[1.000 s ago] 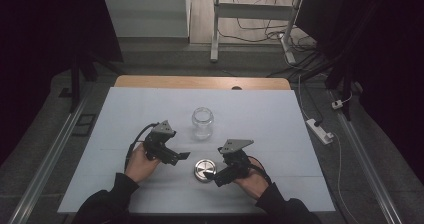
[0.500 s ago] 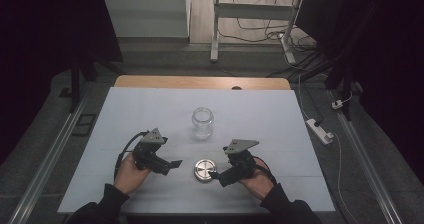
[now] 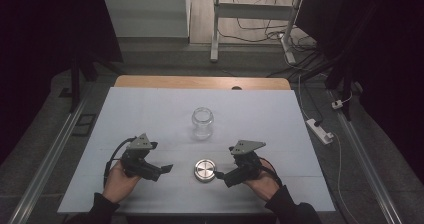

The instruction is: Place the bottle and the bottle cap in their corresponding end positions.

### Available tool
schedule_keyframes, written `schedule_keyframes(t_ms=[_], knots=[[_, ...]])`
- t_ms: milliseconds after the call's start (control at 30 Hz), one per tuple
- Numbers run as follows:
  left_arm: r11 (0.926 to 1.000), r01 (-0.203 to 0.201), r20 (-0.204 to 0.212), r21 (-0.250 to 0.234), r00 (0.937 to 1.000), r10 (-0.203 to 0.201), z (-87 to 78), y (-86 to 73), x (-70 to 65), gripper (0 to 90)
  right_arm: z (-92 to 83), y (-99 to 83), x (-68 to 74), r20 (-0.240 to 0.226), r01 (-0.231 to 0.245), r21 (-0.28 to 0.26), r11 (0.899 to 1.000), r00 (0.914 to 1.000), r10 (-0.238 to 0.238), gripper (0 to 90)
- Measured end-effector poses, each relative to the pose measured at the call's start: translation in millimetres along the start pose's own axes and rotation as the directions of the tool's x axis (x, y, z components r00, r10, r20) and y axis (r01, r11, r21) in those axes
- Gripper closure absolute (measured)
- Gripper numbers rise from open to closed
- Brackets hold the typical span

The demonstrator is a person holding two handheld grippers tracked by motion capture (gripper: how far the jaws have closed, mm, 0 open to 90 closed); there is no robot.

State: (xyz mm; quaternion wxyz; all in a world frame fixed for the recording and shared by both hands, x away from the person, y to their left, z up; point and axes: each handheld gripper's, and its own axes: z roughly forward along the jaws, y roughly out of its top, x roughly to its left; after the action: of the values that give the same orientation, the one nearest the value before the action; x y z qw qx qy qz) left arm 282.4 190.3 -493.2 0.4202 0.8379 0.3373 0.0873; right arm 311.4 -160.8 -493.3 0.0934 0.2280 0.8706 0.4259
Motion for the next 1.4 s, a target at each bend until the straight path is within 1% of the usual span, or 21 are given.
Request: schedule_keyframes(t_ms=[300,600,733,833,1033,1200,1400], knots=[[0.9996,0.026,-0.017,-0.008,0.9995,-0.026,-11.9,-11.9,-2.1,0.0,-11.6,-5.7,-3.2,0.034,-0.010,-0.007,1.000,0.9994,0.010,0.0],[0.9984,0.052,-0.052,-0.021,0.9972,-0.053,-27.3,-25.7,-3.9,0.0,-25.6,-13.5,-5.7,0.067,-0.023,-0.013,1.000,0.9975,0.024,0.0],[0.9976,0.065,-0.070,-0.026,0.9953,-0.066,-34.7,-32.6,-4.5,0.0,-33.0,-17.8,-6.8,0.086,-0.038,-0.015,0.999,0.9955,0.039,0.0],[0.9967,0.075,-0.086,-0.032,0.9933,-0.077,-40.0,-38.2,-5.1,0.0,-38.5,-21.9,-8.7,0.100,-0.046,-0.016,0.999,0.9938,0.047,0.0],[0.9940,0.098,-0.104,-0.048,0.9892,-0.103,-51.9,-50.3,-5.9,0.0,-50.0,-29.8,-11.7,0.129,-0.069,-0.024,0.997,0.9891,0.071,0.0],[0.9910,0.120,-0.121,-0.059,0.9846,-0.126,-61.0,-61.0,-6.6,0.0,-59.7,-36.9,-13.7,0.151,-0.085,-0.027,0.996,0.9847,0.088,0.0],[0.9869,0.143,-0.142,-0.074,0.9781,-0.153,-71.7,-72.3,-7.9,0.0,-73.2,-46.3,-16.3,0.189,-0.109,-0.042,0.993,0.9752,0.115,0.0]])
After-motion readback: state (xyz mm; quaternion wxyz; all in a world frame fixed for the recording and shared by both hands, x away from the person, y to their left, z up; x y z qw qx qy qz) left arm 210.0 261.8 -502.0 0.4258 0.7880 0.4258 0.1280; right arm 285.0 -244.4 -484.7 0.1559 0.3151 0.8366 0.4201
